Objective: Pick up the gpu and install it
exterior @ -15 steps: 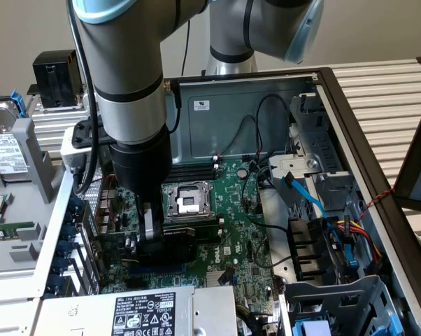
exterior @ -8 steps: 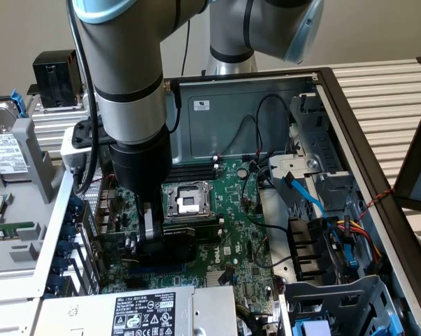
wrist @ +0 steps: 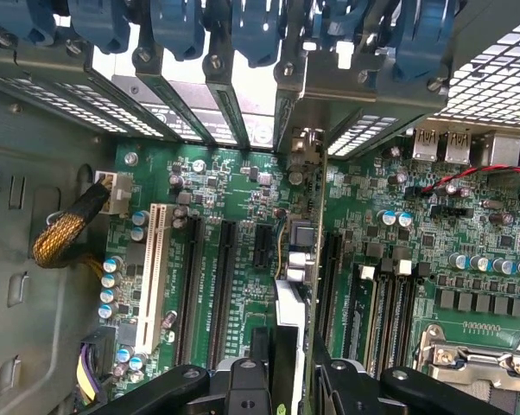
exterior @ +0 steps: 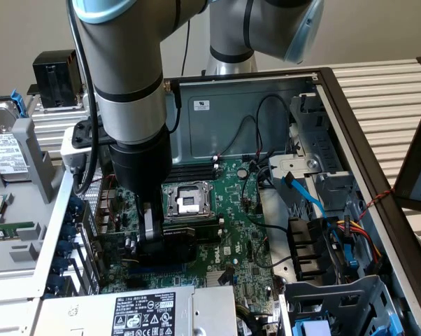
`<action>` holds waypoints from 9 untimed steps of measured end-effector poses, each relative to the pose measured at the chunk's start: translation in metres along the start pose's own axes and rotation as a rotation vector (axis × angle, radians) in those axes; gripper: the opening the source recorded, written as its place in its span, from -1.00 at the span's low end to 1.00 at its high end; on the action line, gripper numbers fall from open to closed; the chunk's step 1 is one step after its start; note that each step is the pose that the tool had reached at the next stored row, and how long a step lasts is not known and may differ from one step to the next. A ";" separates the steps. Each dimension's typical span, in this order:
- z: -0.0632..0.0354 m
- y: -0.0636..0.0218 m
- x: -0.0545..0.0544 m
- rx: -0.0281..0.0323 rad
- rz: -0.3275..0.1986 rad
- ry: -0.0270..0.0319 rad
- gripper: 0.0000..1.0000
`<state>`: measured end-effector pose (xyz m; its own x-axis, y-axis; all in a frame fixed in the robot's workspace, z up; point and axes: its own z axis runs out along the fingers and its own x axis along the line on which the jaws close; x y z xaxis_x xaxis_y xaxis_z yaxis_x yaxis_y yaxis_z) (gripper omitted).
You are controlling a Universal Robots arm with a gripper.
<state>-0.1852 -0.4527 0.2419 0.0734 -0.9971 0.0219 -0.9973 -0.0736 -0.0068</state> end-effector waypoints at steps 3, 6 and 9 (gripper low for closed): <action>0.0000 0.0000 0.000 -0.0001 0.000 0.0000 -0.46; 0.0002 0.0000 0.000 -0.0001 0.000 0.0000 -0.46; 0.0003 0.0000 0.000 -0.0001 -0.001 0.0000 -0.46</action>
<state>-0.1852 -0.4527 0.2416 0.0747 -0.9970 0.0220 -0.9972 -0.0748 -0.0067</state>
